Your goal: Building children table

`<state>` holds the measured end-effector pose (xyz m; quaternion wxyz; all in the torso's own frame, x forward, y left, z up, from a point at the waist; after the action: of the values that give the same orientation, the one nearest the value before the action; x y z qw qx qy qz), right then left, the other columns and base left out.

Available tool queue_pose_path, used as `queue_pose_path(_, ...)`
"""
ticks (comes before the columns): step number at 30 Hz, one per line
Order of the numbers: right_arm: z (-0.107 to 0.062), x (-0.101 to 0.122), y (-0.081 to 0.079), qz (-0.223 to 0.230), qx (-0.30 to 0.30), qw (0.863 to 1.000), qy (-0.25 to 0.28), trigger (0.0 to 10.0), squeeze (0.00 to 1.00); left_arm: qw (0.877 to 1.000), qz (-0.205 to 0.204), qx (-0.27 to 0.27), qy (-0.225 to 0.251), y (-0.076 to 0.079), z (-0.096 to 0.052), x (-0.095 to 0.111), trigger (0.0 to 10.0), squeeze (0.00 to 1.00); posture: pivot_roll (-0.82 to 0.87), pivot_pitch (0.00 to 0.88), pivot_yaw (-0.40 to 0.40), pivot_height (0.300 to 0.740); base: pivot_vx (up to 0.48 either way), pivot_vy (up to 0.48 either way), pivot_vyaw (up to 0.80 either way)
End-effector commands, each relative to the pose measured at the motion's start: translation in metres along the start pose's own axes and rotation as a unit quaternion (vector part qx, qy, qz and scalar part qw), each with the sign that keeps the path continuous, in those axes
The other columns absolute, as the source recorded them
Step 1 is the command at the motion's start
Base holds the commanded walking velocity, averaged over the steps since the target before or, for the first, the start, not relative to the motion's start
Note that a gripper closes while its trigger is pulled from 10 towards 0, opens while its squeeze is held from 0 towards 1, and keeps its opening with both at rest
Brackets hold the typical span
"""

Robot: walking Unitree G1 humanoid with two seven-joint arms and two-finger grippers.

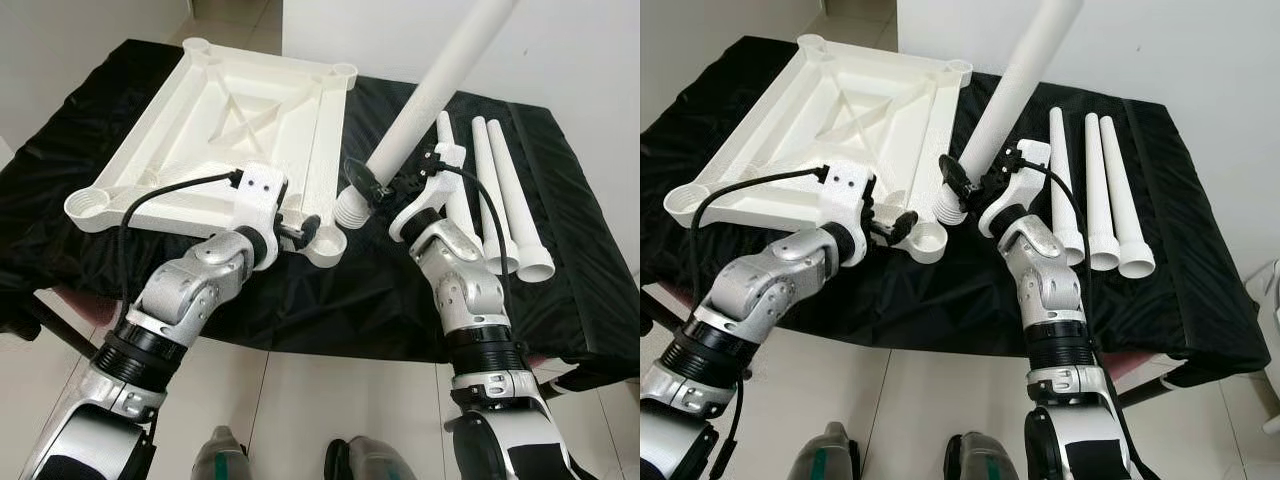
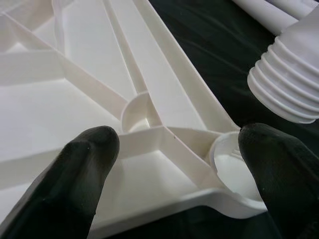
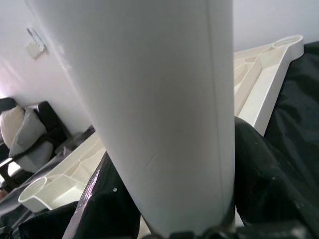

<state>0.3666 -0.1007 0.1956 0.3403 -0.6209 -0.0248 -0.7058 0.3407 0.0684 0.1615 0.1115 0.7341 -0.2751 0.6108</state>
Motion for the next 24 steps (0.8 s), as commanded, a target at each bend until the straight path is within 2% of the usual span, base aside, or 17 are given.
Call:
queue_pose_path(1,-0.0039,-0.0022,0.0048,-0.004,-0.012,1.000,0.008,10.0,0.00,0.999,0.004,-0.032,-0.003,0.0029,-0.0005,-0.0063,10.0,0.00,0.00,0.024,-0.038,0.740,0.000,0.000,0.00)
queue_pose_path(7,-0.0049,-0.0044,0.0087,-0.011,-0.021,1.000,0.014,10.0,0.00,1.000,0.014,-0.002,0.016,-0.0061,0.0011,-0.0015,10.0,0.00,0.01,0.019,-0.044,0.740,0.000,0.000,0.00)
queue_pose_path(9,-0.0041,-0.0037,0.0081,-0.014,-0.018,1.000,0.017,10.0,0.00,1.000,-0.011,-0.009,0.017,-0.0034,0.0012,-0.0007,10.0,0.00,0.01,0.020,-0.044,0.740,0.000,0.000,0.00)
queue_pose_path(13,-0.0036,-0.0058,0.0076,-0.020,-0.017,1.000,0.015,10.0,0.00,1.000,-0.008,0.003,0.026,-0.0043,-0.0007,0.0004,10.0,0.00,0.01,0.024,-0.048,0.740,0.000,0.000,0.00)
queue_pose_path(15,-0.0048,-0.0079,0.0075,-0.023,-0.016,1.000,0.013,10.0,0.00,0.999,0.008,0.011,0.034,-0.0065,-0.0037,0.0009,10.0,0.00,0.01,0.027,-0.048,0.740,0.000,0.000,0.00)
queue_pose_path(19,-0.0060,-0.0101,0.0072,-0.023,-0.013,1.000,0.012,10.0,0.00,0.999,0.015,-0.014,0.039,-0.0012,-0.0079,-0.0005,10.0,0.00,0.01,0.027,-0.051,0.740,0.000,0.000,0.00)
queue_pose_path(24,-0.0070,-0.0111,0.0075,-0.020,-0.009,1.000,0.013,10.0,0.00,0.999,0.024,-0.007,0.034,-0.0016,-0.0088,-0.0036,10.0,0.00,0.00,0.027,-0.051,0.740,0.000,0.000,0.00)
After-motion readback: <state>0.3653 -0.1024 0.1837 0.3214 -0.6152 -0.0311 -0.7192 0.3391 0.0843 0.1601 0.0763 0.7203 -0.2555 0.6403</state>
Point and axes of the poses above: a point about 5 cm out from each wrist's last joint towards the gripper, its own z axis pointing out of the wrist towards the gripper, its own x axis along the axis of the wrist's last joint, y = z × x, the point moved 3 cm from there along z, pointing out of the wrist towards the gripper, and after that the axes turned 11 degrees about z, right-handed, at the moved point
